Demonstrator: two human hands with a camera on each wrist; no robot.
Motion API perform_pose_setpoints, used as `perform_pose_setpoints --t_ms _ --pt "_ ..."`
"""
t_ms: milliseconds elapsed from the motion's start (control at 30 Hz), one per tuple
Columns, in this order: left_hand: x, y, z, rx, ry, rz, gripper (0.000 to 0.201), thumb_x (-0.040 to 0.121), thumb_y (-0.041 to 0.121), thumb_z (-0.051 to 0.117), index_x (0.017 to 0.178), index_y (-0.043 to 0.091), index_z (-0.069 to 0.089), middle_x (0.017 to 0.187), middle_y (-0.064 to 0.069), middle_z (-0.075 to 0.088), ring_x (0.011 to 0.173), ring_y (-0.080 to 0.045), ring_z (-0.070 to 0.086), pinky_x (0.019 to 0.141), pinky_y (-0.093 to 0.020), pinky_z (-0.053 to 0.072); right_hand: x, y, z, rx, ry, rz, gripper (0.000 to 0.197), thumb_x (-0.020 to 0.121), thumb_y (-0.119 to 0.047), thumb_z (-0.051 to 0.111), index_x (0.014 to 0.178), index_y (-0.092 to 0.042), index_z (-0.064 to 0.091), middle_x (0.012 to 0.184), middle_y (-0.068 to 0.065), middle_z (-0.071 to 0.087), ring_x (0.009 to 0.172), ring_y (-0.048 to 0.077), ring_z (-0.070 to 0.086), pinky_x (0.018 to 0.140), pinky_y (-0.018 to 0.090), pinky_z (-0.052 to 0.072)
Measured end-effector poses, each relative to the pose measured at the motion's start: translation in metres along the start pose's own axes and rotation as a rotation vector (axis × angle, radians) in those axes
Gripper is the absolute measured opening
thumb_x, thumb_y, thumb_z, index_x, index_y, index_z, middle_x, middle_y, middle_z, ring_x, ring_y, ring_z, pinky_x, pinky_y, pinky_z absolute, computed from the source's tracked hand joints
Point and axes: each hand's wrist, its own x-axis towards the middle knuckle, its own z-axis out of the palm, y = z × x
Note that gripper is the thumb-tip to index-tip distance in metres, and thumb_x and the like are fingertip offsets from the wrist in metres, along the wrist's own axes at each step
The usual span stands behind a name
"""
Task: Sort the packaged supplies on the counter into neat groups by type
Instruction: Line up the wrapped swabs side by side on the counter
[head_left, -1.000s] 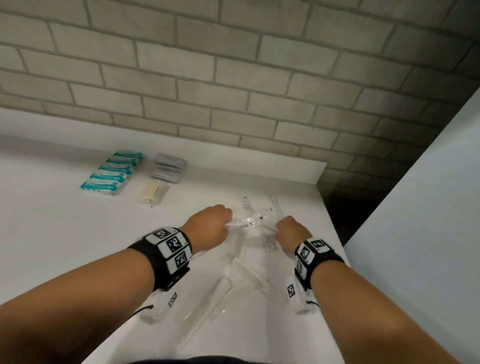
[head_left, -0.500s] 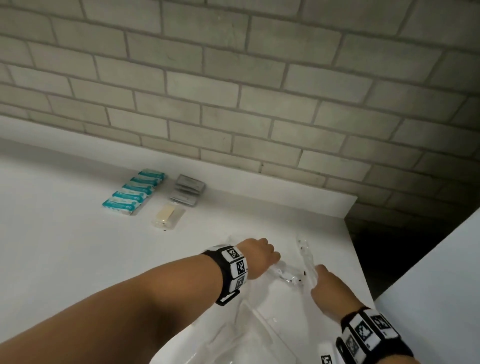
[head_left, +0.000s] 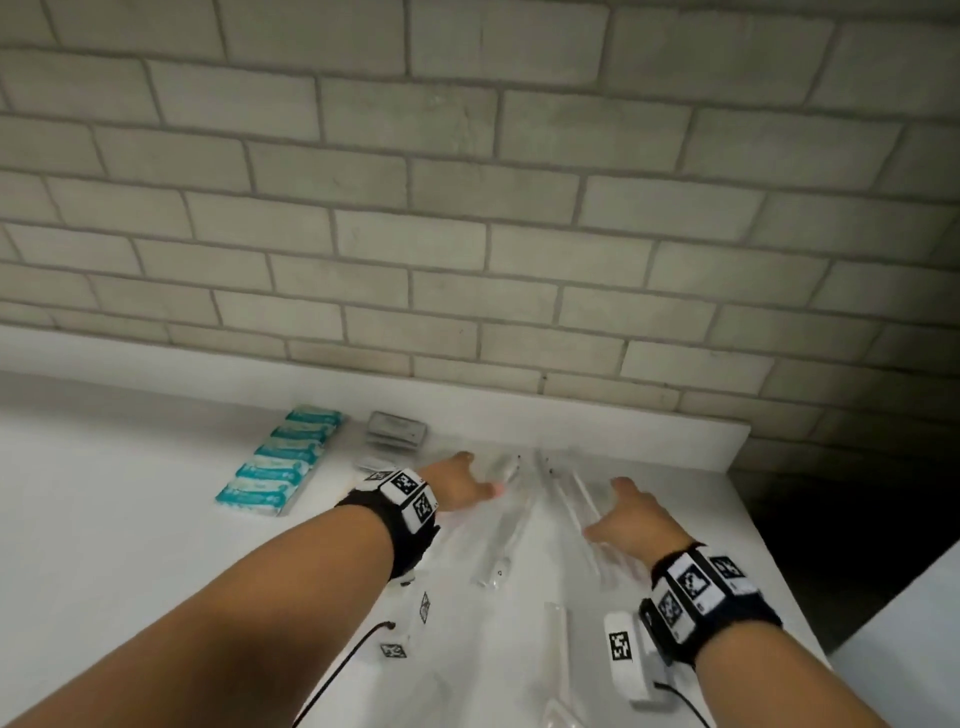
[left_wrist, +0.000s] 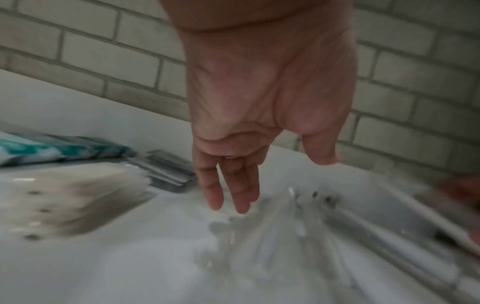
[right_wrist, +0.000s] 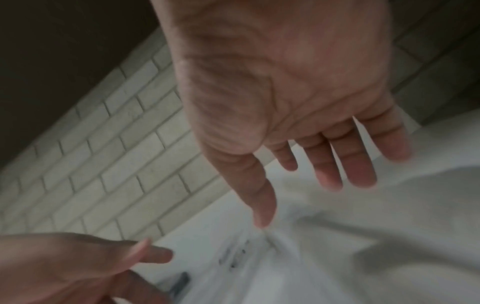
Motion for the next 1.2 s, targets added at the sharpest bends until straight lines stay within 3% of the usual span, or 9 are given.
perform_pose_setpoints --t_ms 67,200,400,500,633,800,967,1067,1200 --pt "0.003 -0.03 0.003 0.04 -0.029 -0.021 0.071 0.095 0.049 0.046 0.152 0.016 0.02 0.152 -0.009 0.036 0.134 -0.027 0.043 0.106 -0.033 0.037 0.007 0.0 0.005 -0.138 0.102 0.046 0.076 0.08 -0.039 0.063 0.145 -0.02 0.029 0.136 0.013 0.042 0.125 0.033 0.044 0.099 0.04 0.044" --pt "-0.008 -0.071 0.02 0.053 -0.132 0.073 0.057 0.097 0.035 0.045 0.15 0.03 0.025 0.149 -0.004 0.04 0.133 -0.021 0.044 0.11 -0.031 0.034 0.009 -0.025 0.028 -0.209 0.227 -0.144 0.04 0.09 -0.018 0.045 0.13 -0.015 0.051 0.123 0.012 0.047 0.112 0.03 0.051 0.092 0.034 0.048" --pt "-0.015 -0.071 0.032 0.307 -0.139 0.191 0.043 0.099 0.031 0.038 0.142 0.029 0.041 0.144 -0.009 0.037 0.131 -0.034 0.036 0.11 -0.044 0.032 0.0 -0.079 0.084 -0.266 -0.111 -0.53 0.04 0.096 -0.017 0.044 0.136 -0.023 0.05 0.135 0.001 0.043 0.118 0.022 0.053 0.092 0.025 0.045" --pt "-0.019 -0.075 0.038 0.293 -0.099 0.19 0.048 0.098 0.033 0.042 0.145 0.026 0.038 0.148 -0.001 0.031 0.134 -0.026 0.033 0.11 -0.04 0.033 -0.003 -0.079 0.093 -0.426 -0.161 -0.47 0.034 0.094 -0.025 0.047 0.125 -0.011 0.054 0.131 0.006 0.043 0.115 0.027 0.055 0.093 0.034 0.048" --pt "-0.02 -0.082 0.042 0.255 -0.02 0.204 0.053 0.093 0.039 0.051 0.142 0.021 0.039 0.153 0.005 0.027 0.135 -0.022 0.032 0.11 -0.038 0.033 0.002 -0.07 0.088 -0.382 -0.001 -0.386 0.024 0.092 -0.021 0.051 0.106 -0.004 0.062 0.104 0.003 0.045 0.099 0.025 0.06 0.077 0.027 0.048" --pt "-0.02 -0.085 0.048 0.357 0.026 0.243 0.064 0.093 0.042 0.05 0.15 0.027 0.026 0.146 0.006 0.036 0.13 -0.022 0.034 0.105 -0.039 0.038 0.008 -0.058 0.089 -0.202 0.097 -0.346 0.025 0.084 -0.014 0.063 0.108 -0.013 0.057 0.115 0.004 0.046 0.088 0.02 0.056 0.076 0.025 0.047" --pt "-0.02 -0.083 0.049 0.466 0.014 0.274 0.061 0.098 0.044 0.038 0.152 0.024 0.018 0.157 0.005 0.019 0.138 -0.024 0.027 0.109 -0.041 0.033 0.012 -0.05 0.083 -0.532 0.138 -0.284 0.036 0.092 -0.039 0.047 0.116 -0.016 0.06 0.121 0.002 0.055 0.112 0.023 0.048 0.095 0.037 0.039" --pt "-0.018 -0.081 0.05 0.461 -0.065 0.254 0.064 0.099 0.041 0.031 0.154 0.021 0.006 0.162 0.006 -0.008 0.149 -0.02 0.002 0.121 -0.041 0.011 0.014 -0.055 0.086 -0.777 0.057 -0.281 0.04 0.097 -0.037 0.035 0.121 -0.015 0.057 0.126 0.003 0.054 0.121 0.025 0.041 0.099 0.04 0.031" --pt "-0.006 -0.08 0.046 0.385 -0.106 0.234 0.072 0.095 0.038 0.035 0.154 0.019 -0.002 0.162 0.003 -0.007 0.149 -0.017 -0.005 0.122 -0.04 0.001 0.02 -0.07 0.092 -0.76 -0.047 -0.252 0.046 0.098 -0.035 0.034 0.135 -0.012 0.047 0.142 0.005 0.042 0.139 0.026 0.026 0.111 0.048 0.021"
